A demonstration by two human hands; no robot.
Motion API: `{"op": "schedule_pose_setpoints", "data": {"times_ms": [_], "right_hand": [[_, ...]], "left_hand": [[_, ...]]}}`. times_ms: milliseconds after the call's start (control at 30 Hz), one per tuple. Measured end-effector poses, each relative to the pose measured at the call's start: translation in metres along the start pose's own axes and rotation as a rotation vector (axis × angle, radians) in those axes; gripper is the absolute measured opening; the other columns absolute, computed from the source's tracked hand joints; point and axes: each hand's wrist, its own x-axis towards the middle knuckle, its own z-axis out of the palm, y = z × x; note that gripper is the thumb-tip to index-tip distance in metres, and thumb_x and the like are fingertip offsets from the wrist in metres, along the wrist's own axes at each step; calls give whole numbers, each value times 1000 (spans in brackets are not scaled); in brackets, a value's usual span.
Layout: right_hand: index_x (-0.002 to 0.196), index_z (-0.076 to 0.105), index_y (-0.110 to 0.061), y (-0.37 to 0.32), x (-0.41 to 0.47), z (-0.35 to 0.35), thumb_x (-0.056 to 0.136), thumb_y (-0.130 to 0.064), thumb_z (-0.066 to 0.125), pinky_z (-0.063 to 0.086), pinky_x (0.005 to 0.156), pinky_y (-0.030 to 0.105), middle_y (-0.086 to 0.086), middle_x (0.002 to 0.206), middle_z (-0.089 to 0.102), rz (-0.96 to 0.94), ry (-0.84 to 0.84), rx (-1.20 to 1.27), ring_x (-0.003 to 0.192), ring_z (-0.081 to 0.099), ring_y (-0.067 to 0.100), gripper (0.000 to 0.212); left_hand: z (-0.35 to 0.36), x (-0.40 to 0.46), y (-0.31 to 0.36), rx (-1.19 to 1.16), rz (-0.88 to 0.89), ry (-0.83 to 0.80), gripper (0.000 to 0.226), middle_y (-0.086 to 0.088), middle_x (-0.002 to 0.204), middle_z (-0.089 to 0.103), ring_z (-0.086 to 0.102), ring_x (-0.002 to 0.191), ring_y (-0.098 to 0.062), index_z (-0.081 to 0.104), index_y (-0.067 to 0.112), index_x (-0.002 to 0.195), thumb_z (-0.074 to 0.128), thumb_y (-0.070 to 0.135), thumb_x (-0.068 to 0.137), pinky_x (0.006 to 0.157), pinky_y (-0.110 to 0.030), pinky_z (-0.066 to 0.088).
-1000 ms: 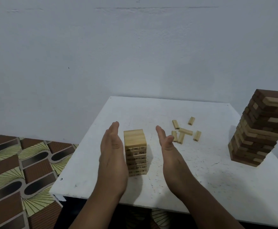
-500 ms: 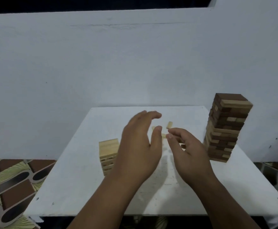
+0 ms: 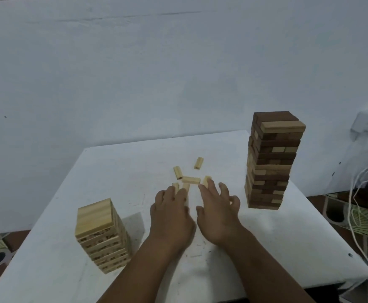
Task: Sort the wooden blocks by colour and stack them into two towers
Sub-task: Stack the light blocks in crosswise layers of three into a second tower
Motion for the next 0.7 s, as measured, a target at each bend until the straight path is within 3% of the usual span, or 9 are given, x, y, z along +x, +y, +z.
{"op": "schedule_pose_setpoints", "data": {"times_ms": [100,267,433,533,700], "right_hand": [[151,23,-29,-2,3,4,102,-40,39,14,113,47,-6,164,9,16,26,-26,147,9,23,53],[140,45,-32,-4,-5,-1,95,-43,55,24,105,38,-13,147,44,22,141,19,131,37,16,48],[142,47,-30,4,-17,3,95,-34,60,22,112,28,-13,146,47,-92,154,119,132,40,10,49],[136,57,-23,4,-24,9,90,-29,67,33,109,22,-8,135,57,-134,138,267,120,52,10,47],[122,67,-18,6,-38,7,80,-19,80,48,100,24,-5,118,66,-219,133,371,103,59,6,44]], "left_hand": [[2,5,-2,21,-10,27,44,4,154,32,25,141,-20,40,28,143,35,28,99,116,-38,21],[3,4,-9,5,17,36,50,7,150,34,30,138,-17,42,28,143,46,24,94,112,-32,22],[4,-10,-12,-111,94,79,44,8,141,46,41,125,-14,56,28,135,49,15,93,105,-28,29],[4,-25,-15,-149,137,98,40,9,135,51,45,118,-13,62,28,127,49,12,92,99,-27,34],[0,-50,-23,-214,173,90,42,7,130,52,48,115,-14,65,25,126,49,6,92,97,-28,41]]}}
